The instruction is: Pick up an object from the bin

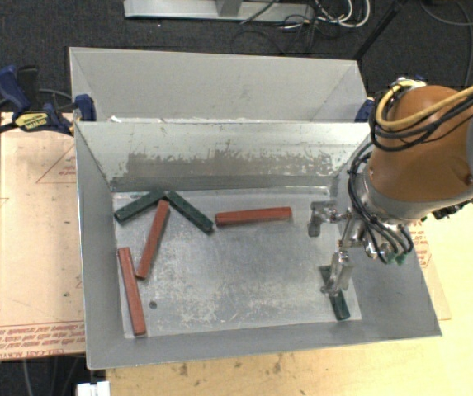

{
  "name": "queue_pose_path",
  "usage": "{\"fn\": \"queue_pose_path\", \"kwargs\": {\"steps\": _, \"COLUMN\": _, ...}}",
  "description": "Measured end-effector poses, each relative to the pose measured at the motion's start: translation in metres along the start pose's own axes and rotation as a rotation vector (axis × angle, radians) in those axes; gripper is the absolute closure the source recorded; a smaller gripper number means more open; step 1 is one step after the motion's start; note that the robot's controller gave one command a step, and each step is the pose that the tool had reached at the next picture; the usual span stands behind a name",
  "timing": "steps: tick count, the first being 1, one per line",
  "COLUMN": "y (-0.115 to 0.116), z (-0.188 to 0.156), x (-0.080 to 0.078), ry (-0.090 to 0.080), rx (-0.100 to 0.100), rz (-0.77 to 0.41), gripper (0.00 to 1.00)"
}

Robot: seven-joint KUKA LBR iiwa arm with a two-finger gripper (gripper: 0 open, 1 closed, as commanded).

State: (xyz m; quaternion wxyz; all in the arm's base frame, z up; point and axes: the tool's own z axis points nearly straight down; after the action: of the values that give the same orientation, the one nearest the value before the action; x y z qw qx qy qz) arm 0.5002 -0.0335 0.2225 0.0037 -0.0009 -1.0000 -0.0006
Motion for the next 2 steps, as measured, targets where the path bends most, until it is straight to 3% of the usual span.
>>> {"fn": "queue_pose_path", "kwargs": {"steps": 1, "y": 0.007, "z": 0.086, "x": -0.077, "ry": -0.006, "rx": 0.0, "rz": -0.103, "gripper": 0.0}}
{"fn": "queue_pose_path", "kwargs": {"steps": 2, "y": 0.058, "z": 0.154, "x": -0.106, "ry": -0.011, "rx": -0.002, "rz": -0.112, "gripper": 0.0}}
